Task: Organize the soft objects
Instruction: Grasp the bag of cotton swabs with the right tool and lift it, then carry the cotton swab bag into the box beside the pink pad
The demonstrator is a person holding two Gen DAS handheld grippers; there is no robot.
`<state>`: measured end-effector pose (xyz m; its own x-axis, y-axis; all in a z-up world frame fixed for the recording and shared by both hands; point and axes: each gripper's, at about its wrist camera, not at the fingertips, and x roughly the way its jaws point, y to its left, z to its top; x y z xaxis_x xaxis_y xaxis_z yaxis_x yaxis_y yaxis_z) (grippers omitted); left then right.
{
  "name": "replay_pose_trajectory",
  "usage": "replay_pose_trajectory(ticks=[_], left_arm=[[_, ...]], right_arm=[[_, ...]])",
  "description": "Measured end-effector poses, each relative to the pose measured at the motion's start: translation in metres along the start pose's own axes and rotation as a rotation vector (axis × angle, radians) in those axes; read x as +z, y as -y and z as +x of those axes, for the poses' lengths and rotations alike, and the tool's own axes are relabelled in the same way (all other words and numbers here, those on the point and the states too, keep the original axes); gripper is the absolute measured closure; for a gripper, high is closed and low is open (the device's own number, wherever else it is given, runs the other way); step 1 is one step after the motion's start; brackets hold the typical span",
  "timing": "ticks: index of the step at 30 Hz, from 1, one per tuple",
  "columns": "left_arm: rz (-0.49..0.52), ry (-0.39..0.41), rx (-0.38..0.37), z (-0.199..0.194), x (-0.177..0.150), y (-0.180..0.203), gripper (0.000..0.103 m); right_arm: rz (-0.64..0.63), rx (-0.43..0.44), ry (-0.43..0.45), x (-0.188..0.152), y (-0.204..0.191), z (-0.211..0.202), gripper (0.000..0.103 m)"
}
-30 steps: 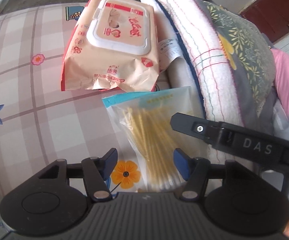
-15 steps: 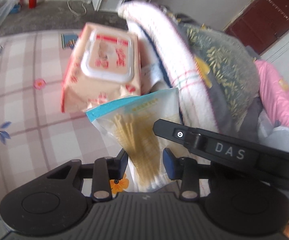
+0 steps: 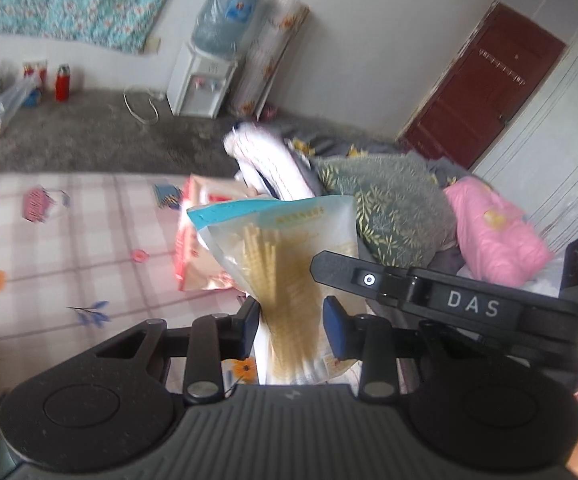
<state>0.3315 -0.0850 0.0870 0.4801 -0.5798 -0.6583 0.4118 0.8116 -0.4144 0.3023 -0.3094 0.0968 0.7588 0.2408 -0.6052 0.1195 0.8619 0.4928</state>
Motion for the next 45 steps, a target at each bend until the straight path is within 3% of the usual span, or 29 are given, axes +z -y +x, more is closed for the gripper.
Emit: replay_pose_trajectory(ticks=[5,15,19,24,28,34,39,45], left_arm=[[-0.005,0.066,0.048,-0.072,-0.014,-0.028,0.068],[-0.119,0.124,0.302,-0.205,-0.067,-0.134,0.068],[-0.208,0.111,0.389,-0.235,-0.087,-0.187,0.069],[-0.28,0.06,0.456,-0.24,-0.096,-0.25,0.069],[-0.286,0.019,0.517,-0.224,-0.092,-0.288,0.069],[-0.242,-0.027,0.677,-0.193,-0.09,-0.321,0.065],[-0.213,-0.037,0.665,-0.195,-0.101,-0.314,0.064],[-0.175,-0.073,0.704,-0.195,-0.111,-0.307,0.064]], right_arm=[[-0.041,0.1,-0.014,-0.017,-0.064,-0.011,0.082],[-0.108,0.355,-0.199,-0.094,-0.219,0.04,0.082],[-0.102,0.403,-0.305,-0.128,-0.273,0.08,0.082],[-0.092,0.384,-0.398,-0.161,-0.323,0.129,0.082],[-0.003,0.367,-0.445,-0.175,-0.33,0.177,0.08],[0.125,0.294,-0.499,-0.197,-0.318,0.237,0.08],[0.096,0.278,-0.503,-0.206,-0.312,0.237,0.08],[0.092,0.262,-0.509,-0.204,-0.316,0.247,0.08]])
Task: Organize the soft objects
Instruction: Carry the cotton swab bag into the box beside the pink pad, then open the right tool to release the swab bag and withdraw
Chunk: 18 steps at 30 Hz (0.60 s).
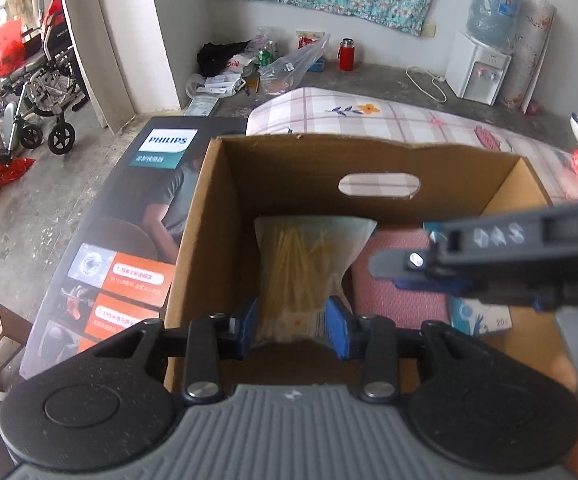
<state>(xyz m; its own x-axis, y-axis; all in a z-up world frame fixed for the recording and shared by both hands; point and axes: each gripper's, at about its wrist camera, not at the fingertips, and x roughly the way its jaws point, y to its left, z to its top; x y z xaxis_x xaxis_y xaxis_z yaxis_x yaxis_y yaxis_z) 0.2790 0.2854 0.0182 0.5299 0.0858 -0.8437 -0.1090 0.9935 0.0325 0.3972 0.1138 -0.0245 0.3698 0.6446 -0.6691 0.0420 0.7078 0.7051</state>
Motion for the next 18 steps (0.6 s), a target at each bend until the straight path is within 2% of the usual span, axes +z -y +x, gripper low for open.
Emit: replay_pose_trajectory(ticks=[6,8,9,10,12,16,18], left_arm=[[-0.029,-0.045,-0.011,0.002,-0.01,-0.004,0.064],[-0.042,-0.048,-0.019,-0.002,-0.011,-0.005,0.061],[-0.049,-0.044,-0.026,-0.005,-0.013,-0.006,0.054],[-0.06,-0.04,-0.033,-0.009,-0.014,-0.006,0.043],[-0.076,-0.014,-0.062,-0.021,-0.018,-0.003,0.033],[-0.052,0.02,-0.111,-0.047,-0.03,0.011,0.027],[-0.028,0.049,-0.128,-0.063,-0.035,0.022,0.025]], right_arm=[[0.012,-0.001,-0.082,-0.001,-0.005,0.03,0.08],[0.019,0.012,-0.096,-0.005,-0.004,0.03,0.08],[0.012,0.023,-0.095,-0.006,-0.005,0.027,0.08],[0.004,0.031,-0.091,-0.008,-0.006,0.021,0.08],[-0.013,0.047,-0.077,-0.011,-0.006,0.004,0.08],[-0.077,0.083,-0.028,-0.017,-0.006,-0.049,0.079],[-0.065,0.139,-0.004,-0.02,0.004,-0.083,0.077]])
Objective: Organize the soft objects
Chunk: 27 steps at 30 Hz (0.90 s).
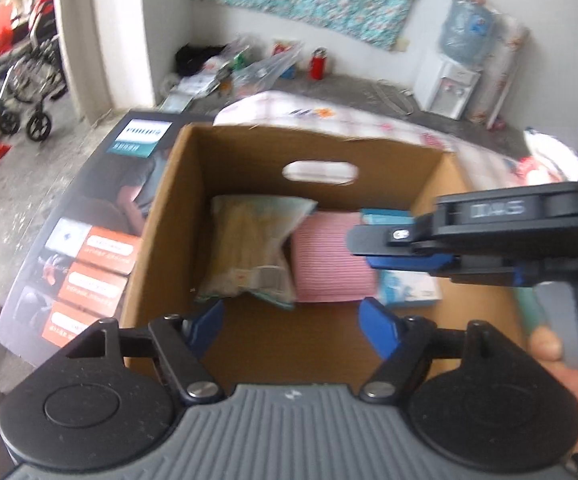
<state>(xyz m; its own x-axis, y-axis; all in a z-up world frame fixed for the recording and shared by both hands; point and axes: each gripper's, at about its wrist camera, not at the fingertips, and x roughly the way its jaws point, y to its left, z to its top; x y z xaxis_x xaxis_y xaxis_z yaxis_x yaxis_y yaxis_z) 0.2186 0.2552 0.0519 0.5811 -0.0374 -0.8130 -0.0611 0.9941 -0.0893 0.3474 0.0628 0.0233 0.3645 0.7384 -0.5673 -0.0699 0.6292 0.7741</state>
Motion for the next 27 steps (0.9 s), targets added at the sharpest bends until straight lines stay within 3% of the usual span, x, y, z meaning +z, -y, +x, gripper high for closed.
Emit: replay_pose_trajectory(ticks=[3,7,16,19,27], left_arm=[[0.036,0.053,-0.038,-0.023,-0.006,0.024,0.021],[0.086,0.102,-0.119,-0.045,-0.015,0.068,0.019],[0.183,0.122,-0.34,-0.045,-0.046,0.201,0.019],[0.205,0.102,-0.393,-0.033,-0.059,0.239,0.02],[0.232,0.101,-0.39,-0.002,-0.087,0.305,0.033]], right_arm=[[0.028,0.073,0.067,-0.009,0.015,-0.059,0.075],[0.037,0.094,0.203,-0.029,0.04,-0.142,0.072],[0.038,-0.126,0.419,-0.092,0.111,-0.278,0.07],[0.066,-0.187,0.456,-0.113,0.144,-0.306,0.07],[0.157,-0.269,0.488,-0.137,0.202,-0.326,0.07]])
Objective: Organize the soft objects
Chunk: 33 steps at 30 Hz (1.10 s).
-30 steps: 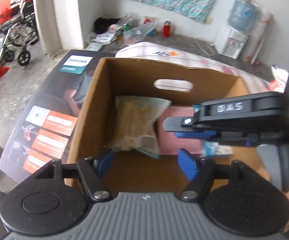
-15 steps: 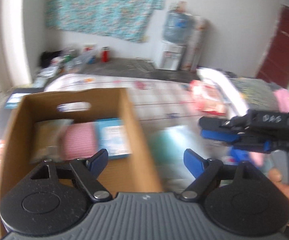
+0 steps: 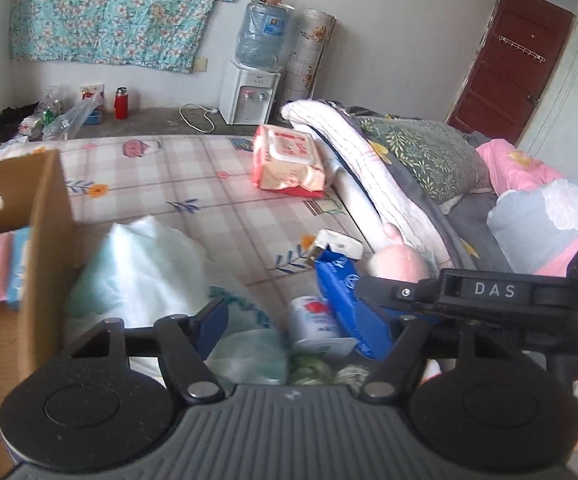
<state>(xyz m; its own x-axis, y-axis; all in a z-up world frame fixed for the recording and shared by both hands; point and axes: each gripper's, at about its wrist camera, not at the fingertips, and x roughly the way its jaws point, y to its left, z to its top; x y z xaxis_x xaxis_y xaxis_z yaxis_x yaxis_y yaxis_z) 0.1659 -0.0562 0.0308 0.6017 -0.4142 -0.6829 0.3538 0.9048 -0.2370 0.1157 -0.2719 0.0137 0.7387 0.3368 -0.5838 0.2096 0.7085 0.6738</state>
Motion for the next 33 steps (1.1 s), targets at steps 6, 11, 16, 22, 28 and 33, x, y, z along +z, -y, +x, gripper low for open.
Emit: replay_pose_trajectory(ticks=[6,11,16,22,28,33], left_arm=[[0.027,-0.013,-0.005,0.026,-0.009,0.02,0.039],[0.069,-0.017,-0.021,0.044,-0.011,0.032,0.044],[0.073,-0.032,-0.057,0.058,-0.008,0.036,0.044],[0.042,-0.079,-0.092,0.078,0.006,0.039,0.039],[0.037,-0.132,-0.088,0.104,0.016,0.048,0.037],[0.04,-0.199,-0.057,0.132,0.017,0.055,0.039]], right_arm=[[0.046,-0.01,-0.019,0.008,0.028,0.011,0.07],[0.088,-0.009,-0.009,0.022,0.046,0.02,0.071],[0.106,-0.019,0.014,0.033,0.058,0.02,0.072],[0.141,0.003,0.024,0.038,0.072,0.022,0.072],[0.181,0.022,0.035,0.042,0.078,0.024,0.072],[0.211,0.035,0.054,0.044,0.083,0.022,0.072]])
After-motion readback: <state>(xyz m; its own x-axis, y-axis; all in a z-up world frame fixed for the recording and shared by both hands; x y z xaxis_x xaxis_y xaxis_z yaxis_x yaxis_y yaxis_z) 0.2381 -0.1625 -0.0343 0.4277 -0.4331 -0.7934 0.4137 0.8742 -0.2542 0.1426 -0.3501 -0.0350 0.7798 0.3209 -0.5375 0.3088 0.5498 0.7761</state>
